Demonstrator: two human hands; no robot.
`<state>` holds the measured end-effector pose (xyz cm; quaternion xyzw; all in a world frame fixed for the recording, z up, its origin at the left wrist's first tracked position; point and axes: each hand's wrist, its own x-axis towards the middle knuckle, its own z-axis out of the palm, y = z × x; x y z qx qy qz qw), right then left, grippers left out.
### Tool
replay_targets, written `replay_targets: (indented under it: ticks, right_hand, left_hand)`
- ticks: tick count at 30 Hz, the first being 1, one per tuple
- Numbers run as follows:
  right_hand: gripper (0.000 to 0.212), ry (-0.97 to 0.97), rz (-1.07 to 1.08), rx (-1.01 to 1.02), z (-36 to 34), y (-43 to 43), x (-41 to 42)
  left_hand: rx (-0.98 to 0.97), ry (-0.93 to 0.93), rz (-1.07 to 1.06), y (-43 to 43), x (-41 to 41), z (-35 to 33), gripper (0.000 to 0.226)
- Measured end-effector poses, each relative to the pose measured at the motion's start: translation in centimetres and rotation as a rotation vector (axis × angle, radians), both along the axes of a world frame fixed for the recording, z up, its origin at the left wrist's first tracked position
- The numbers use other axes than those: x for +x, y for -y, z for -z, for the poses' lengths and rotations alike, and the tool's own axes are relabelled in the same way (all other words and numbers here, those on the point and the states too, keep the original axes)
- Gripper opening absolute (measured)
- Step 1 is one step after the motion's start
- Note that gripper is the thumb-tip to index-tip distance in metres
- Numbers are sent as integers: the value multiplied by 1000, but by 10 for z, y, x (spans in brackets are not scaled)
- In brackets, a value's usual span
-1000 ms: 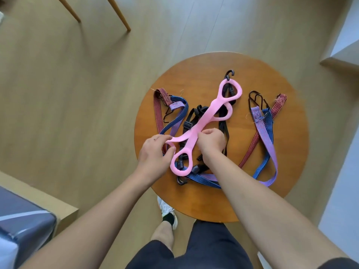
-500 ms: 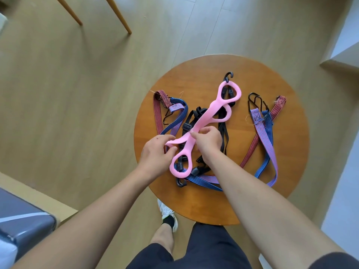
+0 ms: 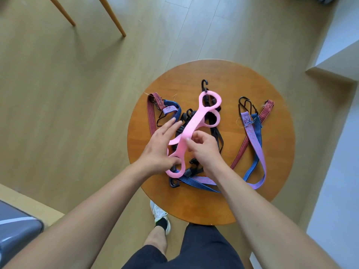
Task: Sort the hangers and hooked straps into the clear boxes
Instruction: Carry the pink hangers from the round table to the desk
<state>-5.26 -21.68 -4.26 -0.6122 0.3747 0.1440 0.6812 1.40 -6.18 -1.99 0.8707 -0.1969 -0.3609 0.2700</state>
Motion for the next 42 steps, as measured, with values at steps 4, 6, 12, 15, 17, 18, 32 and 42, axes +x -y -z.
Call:
replay_targets:
  ticks: [4,6,12,15,17,18,32,42]
  right_hand:
    - [11,150,-133,104,-36,7,-9]
    - [9,208,-211,98,-52,8,-9]
    - [13,152,201,109,-59,20,-3]
    - [9,-92,309,151,-30,24,4]
    - [20,-246,321,249,-5,14,14]
    - [22,-313,342,276,6,8,20]
    - [31,-571,416,-163,64,-36,61]
    - [7,-191,314,24,0,-35,33]
  left_hand:
    - [-149,-8,51,10,12,-11,103]
    - [-221,37,62,13,16,-19,74]
    - [-287,62,-303,8,12,-41,12]
    - [-405,-9,-572,2,17,-53,4]
    - [-499,-76,-734,-1,21,-62,19]
    - [-531,-105,-784,-3,24,-65,25]
    - [-512,-162,-942,-32,27,-67,14]
    - [-484,-32,-939,-40,23,-101,31]
